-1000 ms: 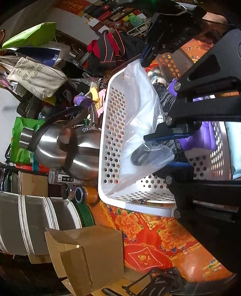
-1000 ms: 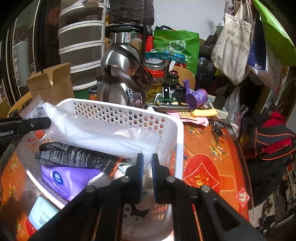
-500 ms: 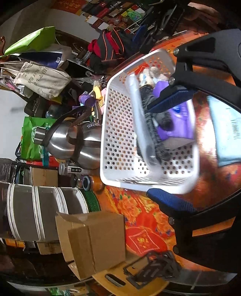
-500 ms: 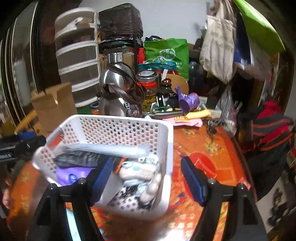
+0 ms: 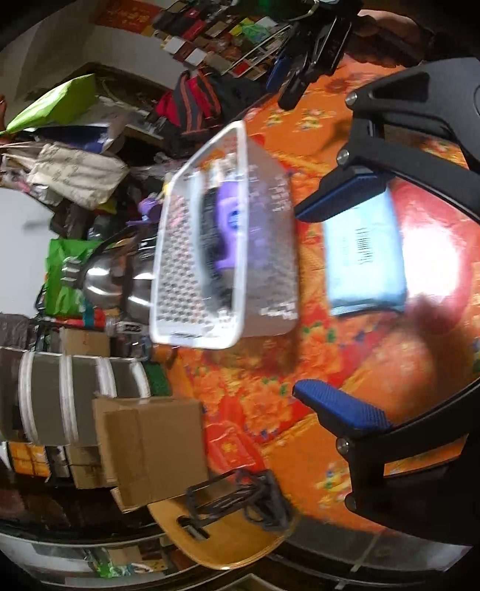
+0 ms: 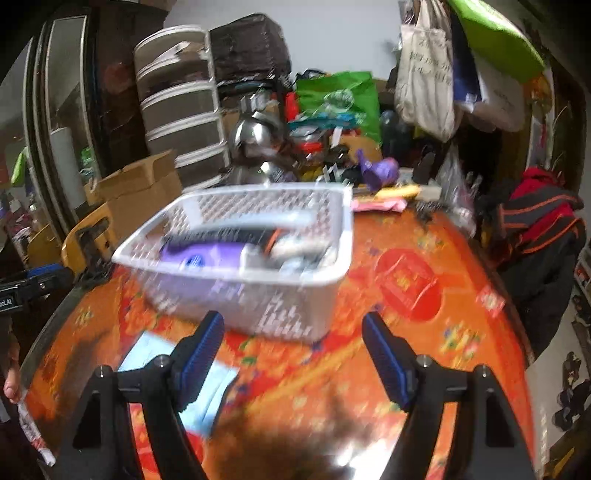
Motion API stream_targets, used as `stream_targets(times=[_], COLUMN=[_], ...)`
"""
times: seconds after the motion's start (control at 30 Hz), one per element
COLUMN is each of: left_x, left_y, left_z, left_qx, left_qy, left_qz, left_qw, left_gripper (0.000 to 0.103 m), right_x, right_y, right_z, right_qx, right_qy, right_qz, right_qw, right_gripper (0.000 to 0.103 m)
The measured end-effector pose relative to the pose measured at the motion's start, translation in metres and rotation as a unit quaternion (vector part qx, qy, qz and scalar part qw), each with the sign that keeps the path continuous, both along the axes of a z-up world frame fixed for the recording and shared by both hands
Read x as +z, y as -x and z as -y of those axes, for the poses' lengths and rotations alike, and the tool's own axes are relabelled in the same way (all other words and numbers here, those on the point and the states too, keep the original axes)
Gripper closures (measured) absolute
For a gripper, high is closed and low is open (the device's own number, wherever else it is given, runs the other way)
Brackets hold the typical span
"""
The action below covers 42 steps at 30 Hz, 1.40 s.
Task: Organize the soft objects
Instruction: 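Move both tools to the light-blue moist toilet paper pack and grip it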
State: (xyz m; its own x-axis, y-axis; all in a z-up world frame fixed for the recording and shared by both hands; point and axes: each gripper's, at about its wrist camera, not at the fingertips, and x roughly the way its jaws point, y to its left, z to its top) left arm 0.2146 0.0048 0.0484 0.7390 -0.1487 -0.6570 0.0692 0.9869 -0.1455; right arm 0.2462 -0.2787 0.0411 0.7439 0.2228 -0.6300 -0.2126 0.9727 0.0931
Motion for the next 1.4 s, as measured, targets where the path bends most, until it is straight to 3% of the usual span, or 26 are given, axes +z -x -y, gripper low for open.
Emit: stream_targets(times=[0.23,0.47,0.6,0.87,0.93,1.0,1.23,1.4], left_x=[-0.053,-0.098,-0.113,-0.130,-0.131,-0.131,-0.135,-0.132], left_y=[0.025,0.008,-0.004,-0.011,-0.012,-0.011,-0.011,-0.007], left_z=[0.002,0.013,0.013,0.021,0.022,0.024,0.031,0.038], left_qx=[-0.009,-0.037,-0.042,-0.057,-0.060,-0.062,-0.088,-0.094], left_qy=[0.022,0.026,0.029,0.014,0.019,0.020,0.043,0.032], left_qz=[-0.038,-0.075,-0.089,-0.090,-0.093,-0.093,-0.097,-0.085], left_qw=[0.9990,0.9961,0.9947,0.9942,0.9937,0.9935,0.9904,0.9914], left_gripper=[0.017,0.017,0.018,0.018,0.019,0.021,0.033,0.043], right_x=[-0.038,-0.076,-0.091,-0.104,-0.105,-0.105,-0.108,-0.110], right_y=[0.031,0.023,0.017,0.009,0.009,0.008,0.008,0.008], right_z=[-0.023,-0.052,-0.066,-0.076,-0.079,-0.081,-0.086,-0.085], right_qx=[0.028,0.076,0.089,0.099,0.106,0.108,0.116,0.122], right_qy=[-0.011,-0.039,-0.041,-0.047,-0.053,-0.054,-0.052,-0.057], right_qz=[-0.029,-0.086,-0.108,-0.126,-0.129,-0.128,-0.127,-0.127], right_qw=[0.999,0.993,0.989,0.986,0.985,0.984,0.984,0.983], right_gripper=[0.026,0.027,0.042,0.045,0.052,0.052,0.057,0.061])
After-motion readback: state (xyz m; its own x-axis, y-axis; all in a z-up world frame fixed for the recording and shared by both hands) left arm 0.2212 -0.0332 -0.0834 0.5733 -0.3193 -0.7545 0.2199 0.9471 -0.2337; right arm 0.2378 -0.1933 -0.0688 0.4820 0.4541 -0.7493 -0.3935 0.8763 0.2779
